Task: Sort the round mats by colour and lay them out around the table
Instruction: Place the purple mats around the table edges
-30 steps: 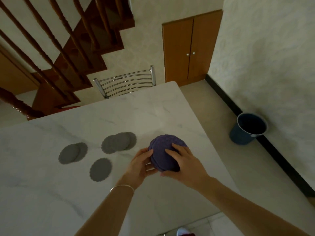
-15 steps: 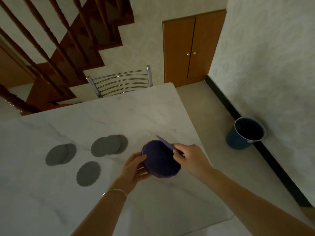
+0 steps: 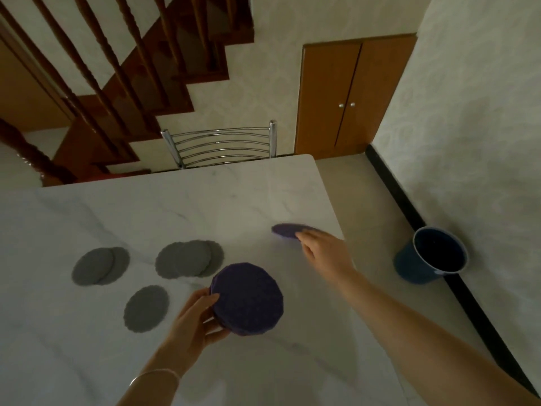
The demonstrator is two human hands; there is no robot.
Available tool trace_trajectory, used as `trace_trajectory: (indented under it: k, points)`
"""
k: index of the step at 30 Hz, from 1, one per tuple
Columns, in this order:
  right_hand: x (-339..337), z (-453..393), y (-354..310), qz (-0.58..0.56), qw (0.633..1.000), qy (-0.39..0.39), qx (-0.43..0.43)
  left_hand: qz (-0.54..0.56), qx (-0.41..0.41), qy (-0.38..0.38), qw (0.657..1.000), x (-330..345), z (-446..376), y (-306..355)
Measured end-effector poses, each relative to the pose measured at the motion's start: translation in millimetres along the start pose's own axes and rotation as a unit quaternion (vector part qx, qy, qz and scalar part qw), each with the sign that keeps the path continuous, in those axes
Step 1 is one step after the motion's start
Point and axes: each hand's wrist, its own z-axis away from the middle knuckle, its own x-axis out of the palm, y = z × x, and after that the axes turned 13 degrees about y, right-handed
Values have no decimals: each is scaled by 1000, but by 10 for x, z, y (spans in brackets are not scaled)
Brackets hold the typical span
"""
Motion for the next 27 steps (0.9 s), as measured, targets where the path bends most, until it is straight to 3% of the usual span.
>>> trace_trajectory:
  k: [2,4,12,23,25,27]
  points:
    - [231,122,10,50,995,-76,-34,4,-4,8,1000,-82,0,17]
    - [378,261,3,76,990,-105,-60,7,-5,19,1000,-163,-9,38]
    - [378,469,-29,149,979,-98,-95,28,-12,27,999,-260,-94,129]
    - [612,524,32,119,978,-173,-17,13,-23,-8,1000,-137,-137,128]
    - [573,524,-1,92,982,-166,14,14,-26,-10,1000,-133,-141,127]
    - [497,533,-98,33,993,-104,54,19,-29,-14,999,-130,-130,128]
